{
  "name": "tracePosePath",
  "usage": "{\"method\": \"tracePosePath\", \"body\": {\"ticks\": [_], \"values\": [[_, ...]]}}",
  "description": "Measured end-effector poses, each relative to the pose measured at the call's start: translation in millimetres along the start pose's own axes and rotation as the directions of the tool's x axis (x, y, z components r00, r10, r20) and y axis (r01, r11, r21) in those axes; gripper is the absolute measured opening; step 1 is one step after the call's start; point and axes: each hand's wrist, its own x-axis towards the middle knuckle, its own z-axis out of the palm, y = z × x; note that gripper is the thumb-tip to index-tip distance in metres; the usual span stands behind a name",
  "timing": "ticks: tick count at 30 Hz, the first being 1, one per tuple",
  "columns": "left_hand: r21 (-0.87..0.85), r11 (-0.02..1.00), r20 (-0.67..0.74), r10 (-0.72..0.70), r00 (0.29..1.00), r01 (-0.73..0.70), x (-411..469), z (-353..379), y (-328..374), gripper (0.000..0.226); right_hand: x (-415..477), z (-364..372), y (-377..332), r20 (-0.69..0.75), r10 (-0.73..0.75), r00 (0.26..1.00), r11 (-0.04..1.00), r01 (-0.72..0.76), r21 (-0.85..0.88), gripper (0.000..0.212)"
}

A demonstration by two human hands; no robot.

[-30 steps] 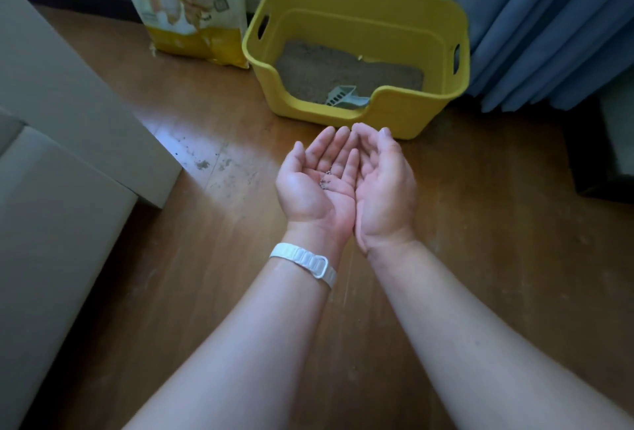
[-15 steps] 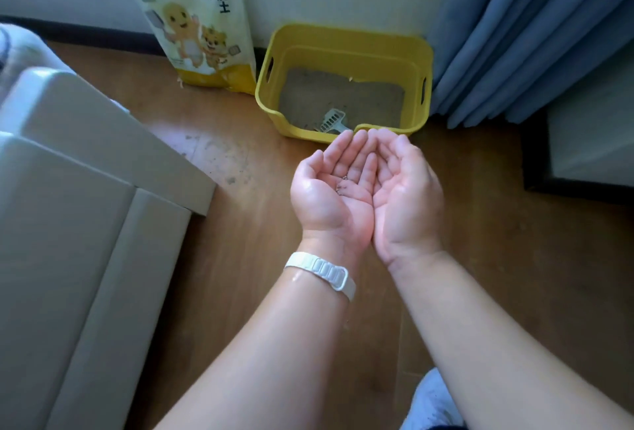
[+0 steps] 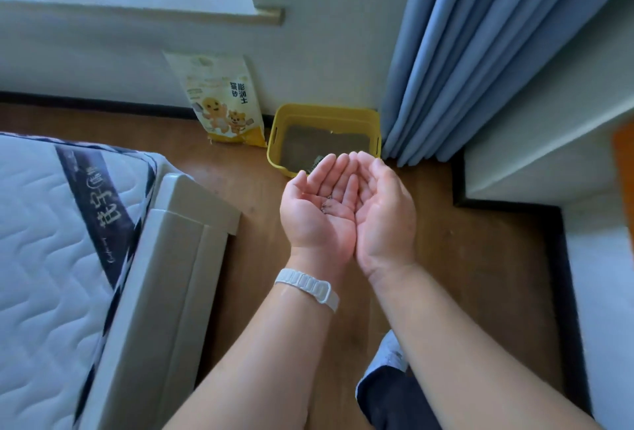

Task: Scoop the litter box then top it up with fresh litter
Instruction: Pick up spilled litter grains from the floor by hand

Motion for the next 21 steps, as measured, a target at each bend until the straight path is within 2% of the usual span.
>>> {"method": "tracePosePath", "body": {"ticks": [6,10,21], "values": [[0.061,0.998,0.039,-0.011,0.999,0.008,-78.7,72.6,-6.5,0.045,-46.7,23.1,-86.6,0.005,-0.076,0.997,0.996,0.076,-0.035,0.026],[0.087,0.995,0.052,-0.043,0.998,0.038,-121.7,117.9,-24.7,0.045,-70.0,27.0,-144.6,-0.042,-0.127,0.991,0.990,0.124,-0.063,0.027],[0.199,0.960,0.196,-0.237,0.951,0.198,-192.6,204.9,-79.0,0.043,-103.4,10.5,-264.7,-0.144,-0.205,0.968,0.975,0.215,0.059,0.029]]}}
